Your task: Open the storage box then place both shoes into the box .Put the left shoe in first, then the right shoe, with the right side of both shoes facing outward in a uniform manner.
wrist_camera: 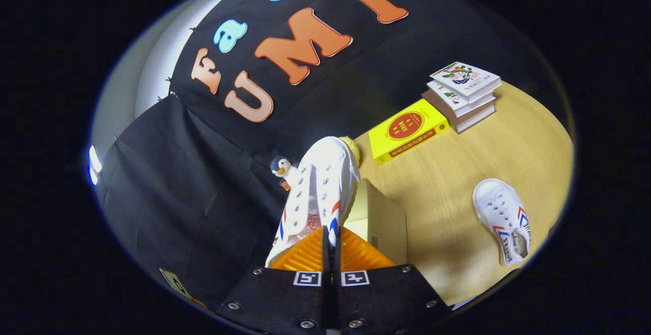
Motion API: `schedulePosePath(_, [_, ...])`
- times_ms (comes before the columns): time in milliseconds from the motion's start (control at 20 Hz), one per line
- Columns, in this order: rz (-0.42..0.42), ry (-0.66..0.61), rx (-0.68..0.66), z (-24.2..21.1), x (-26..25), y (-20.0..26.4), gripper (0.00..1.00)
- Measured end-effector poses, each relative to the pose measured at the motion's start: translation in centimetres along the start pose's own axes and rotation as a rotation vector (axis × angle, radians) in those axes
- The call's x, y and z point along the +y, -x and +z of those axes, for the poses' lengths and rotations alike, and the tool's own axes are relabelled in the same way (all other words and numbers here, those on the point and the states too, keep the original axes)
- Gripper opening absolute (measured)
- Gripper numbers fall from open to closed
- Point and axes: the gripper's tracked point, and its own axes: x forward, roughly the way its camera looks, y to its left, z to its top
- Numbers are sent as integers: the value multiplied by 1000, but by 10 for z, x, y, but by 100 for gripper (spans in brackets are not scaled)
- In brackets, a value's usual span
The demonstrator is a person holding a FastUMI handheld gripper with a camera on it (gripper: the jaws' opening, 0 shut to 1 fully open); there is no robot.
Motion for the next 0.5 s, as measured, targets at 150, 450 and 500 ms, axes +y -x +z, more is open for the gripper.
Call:
schedulePosePath(150, [7, 1, 37, -28, 20, -24, 0])
schedulePosePath(450, [-93, 39, 101, -80, 17, -66, 0])
schedulePosePath(500, [-107, 37, 111, -87, 16, -72, 0])
